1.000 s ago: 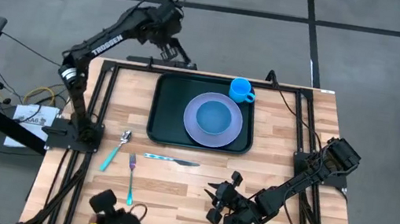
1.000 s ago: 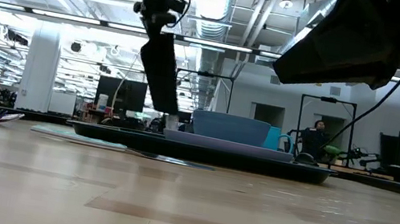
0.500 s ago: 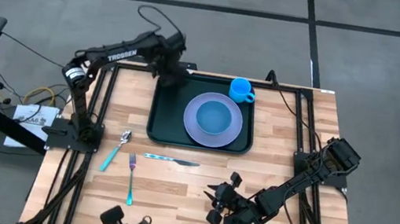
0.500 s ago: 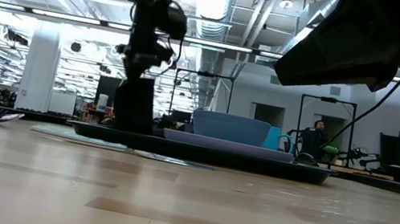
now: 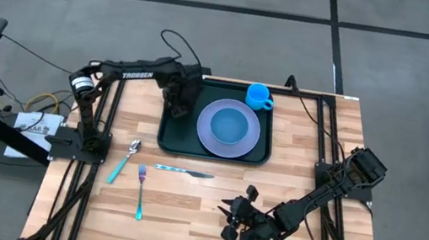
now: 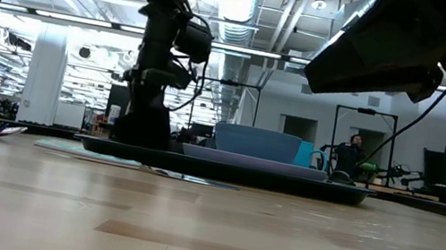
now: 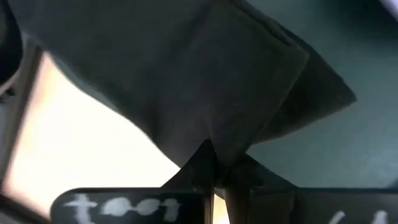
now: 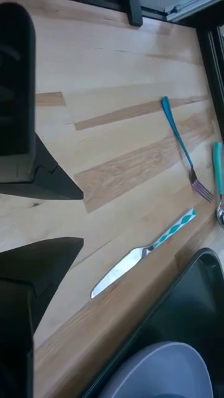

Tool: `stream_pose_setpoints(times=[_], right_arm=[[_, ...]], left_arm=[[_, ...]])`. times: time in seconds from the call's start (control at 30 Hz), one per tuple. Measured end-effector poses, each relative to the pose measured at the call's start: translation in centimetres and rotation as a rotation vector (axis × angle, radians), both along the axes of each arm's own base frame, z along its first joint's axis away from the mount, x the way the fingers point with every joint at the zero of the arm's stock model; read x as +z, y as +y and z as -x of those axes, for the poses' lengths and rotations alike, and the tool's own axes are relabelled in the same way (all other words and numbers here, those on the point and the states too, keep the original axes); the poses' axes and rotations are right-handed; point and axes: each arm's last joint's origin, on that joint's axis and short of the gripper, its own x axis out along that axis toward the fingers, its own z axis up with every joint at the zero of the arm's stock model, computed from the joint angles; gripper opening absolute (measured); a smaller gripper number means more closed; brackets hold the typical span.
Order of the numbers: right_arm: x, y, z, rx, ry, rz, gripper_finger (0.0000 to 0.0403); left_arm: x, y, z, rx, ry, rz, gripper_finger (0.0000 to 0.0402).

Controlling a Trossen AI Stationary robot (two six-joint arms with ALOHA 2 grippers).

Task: Set up tray
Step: Put the black napkin on the black tray to the right of the purple plate

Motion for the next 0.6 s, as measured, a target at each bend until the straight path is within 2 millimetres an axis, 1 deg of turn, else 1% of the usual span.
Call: stream_pose_setpoints(times=[0.13,0.4,0.6], right_arm=[[0.0,0.0,0.0,0.005,0.004,-0.005,0.01],[0.0,0.2,0.1,0.024,0.013,-0.016,0.01],[-0.1,0.3,0.2,0.033,0.02,-0.025,0.01]], left_arm=[[-0.4,-0.9,-0.5,0.01,-0.023,0.024,0.0],[-3.0,-3.0,-1.4,-0.029,-0.104,0.058,0.0],[-4.1,-4.2,-1.3,-0.046,-0.061,0.042,0.0]])
